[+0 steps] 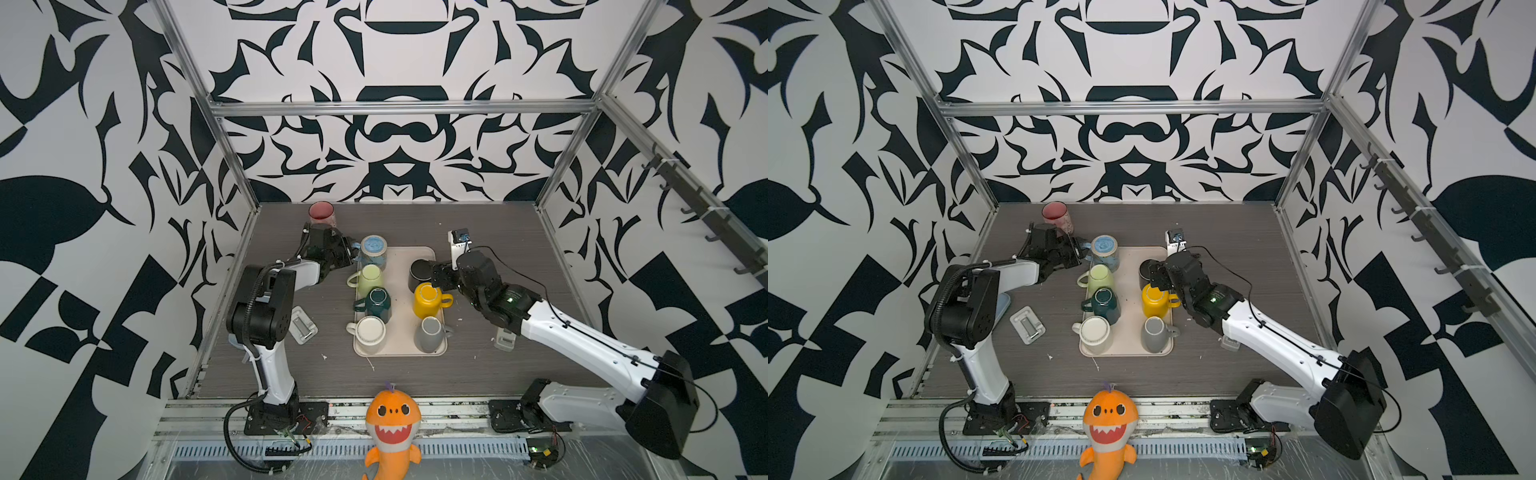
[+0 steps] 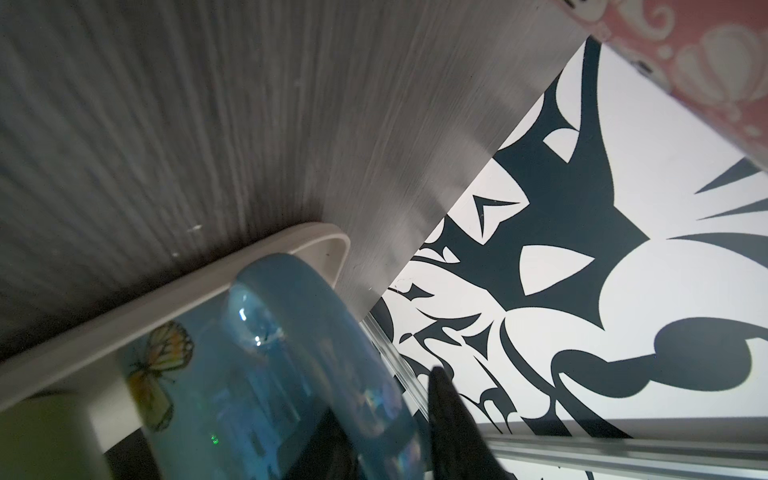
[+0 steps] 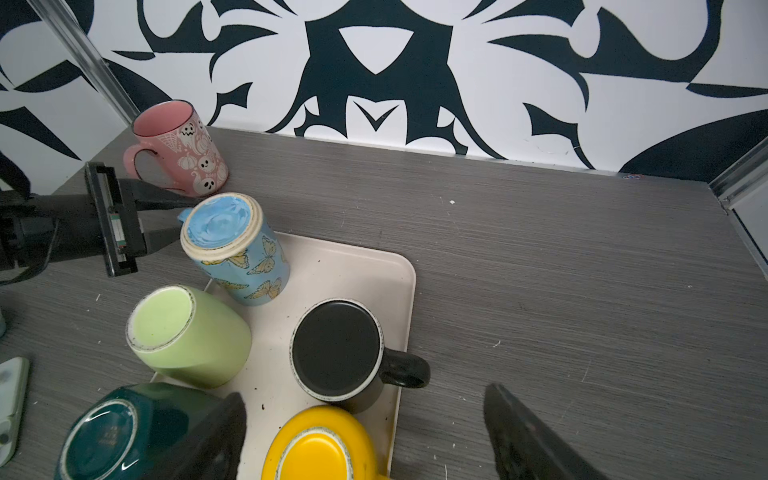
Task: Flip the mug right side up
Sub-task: 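Close the left gripper on the blue butterfly mug's handle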
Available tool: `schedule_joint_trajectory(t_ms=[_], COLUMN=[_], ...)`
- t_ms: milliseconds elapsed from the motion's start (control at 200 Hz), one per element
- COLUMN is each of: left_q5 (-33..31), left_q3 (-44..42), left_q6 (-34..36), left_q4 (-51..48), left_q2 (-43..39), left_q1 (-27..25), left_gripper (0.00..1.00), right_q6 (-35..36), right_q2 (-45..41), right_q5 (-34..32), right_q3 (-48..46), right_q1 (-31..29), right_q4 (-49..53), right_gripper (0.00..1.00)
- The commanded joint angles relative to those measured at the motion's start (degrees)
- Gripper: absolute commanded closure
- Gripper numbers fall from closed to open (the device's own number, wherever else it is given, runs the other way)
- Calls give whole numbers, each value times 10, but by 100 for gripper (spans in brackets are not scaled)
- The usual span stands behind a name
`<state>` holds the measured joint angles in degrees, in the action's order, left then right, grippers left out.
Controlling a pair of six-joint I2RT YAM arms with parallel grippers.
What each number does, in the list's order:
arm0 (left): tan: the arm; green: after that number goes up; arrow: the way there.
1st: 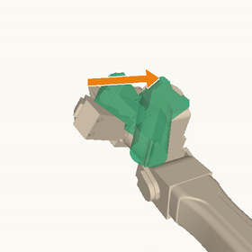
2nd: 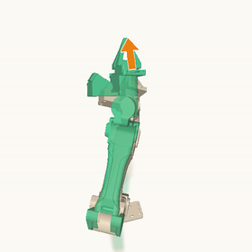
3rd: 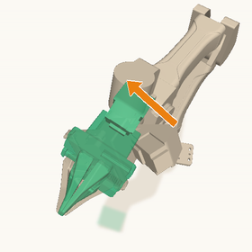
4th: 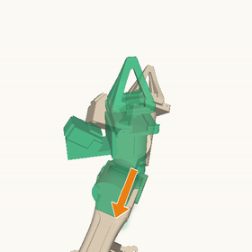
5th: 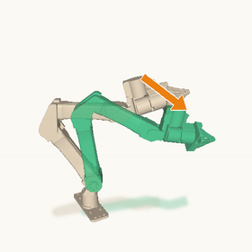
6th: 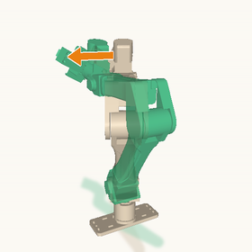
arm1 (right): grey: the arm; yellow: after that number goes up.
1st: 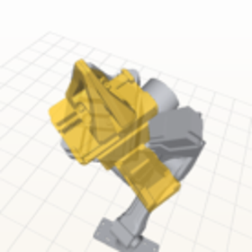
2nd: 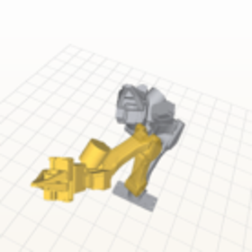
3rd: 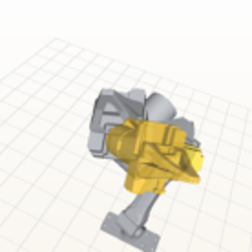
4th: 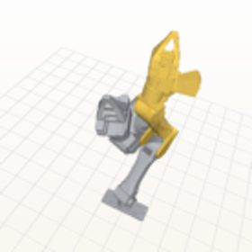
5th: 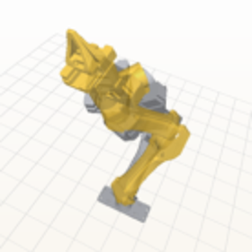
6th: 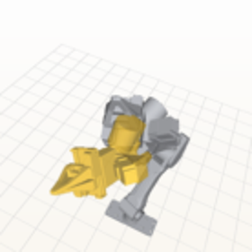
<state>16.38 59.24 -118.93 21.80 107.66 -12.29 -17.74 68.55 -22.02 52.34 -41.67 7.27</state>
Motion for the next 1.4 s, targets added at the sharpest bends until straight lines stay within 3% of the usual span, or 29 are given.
schedule_joint_trajectory(t_ms=[0, 435, 610, 1395], left_q5=[7, 9, 6, 8], left_q3=[14, 17, 18, 30], left_q6=[-18, -25, -25, 24], left_q4=[13, 34, 44, 179], left_q2=[17, 31, 33, 24], left_q1=[-1, -1, -1, -3], left_gripper=[71, 86, 100, 100], right_q6=[-6, -9, -12, -24], right_q2=[-2, 1, 0, -9], right_q5=[0, -1, -3, 0], right_q3=[4, 1, -2, -11], right_q1=[4, 4, 5, 6], right_q4=[-6, -6, -6, -3], right_gripper=[9, 9, 9, 10])
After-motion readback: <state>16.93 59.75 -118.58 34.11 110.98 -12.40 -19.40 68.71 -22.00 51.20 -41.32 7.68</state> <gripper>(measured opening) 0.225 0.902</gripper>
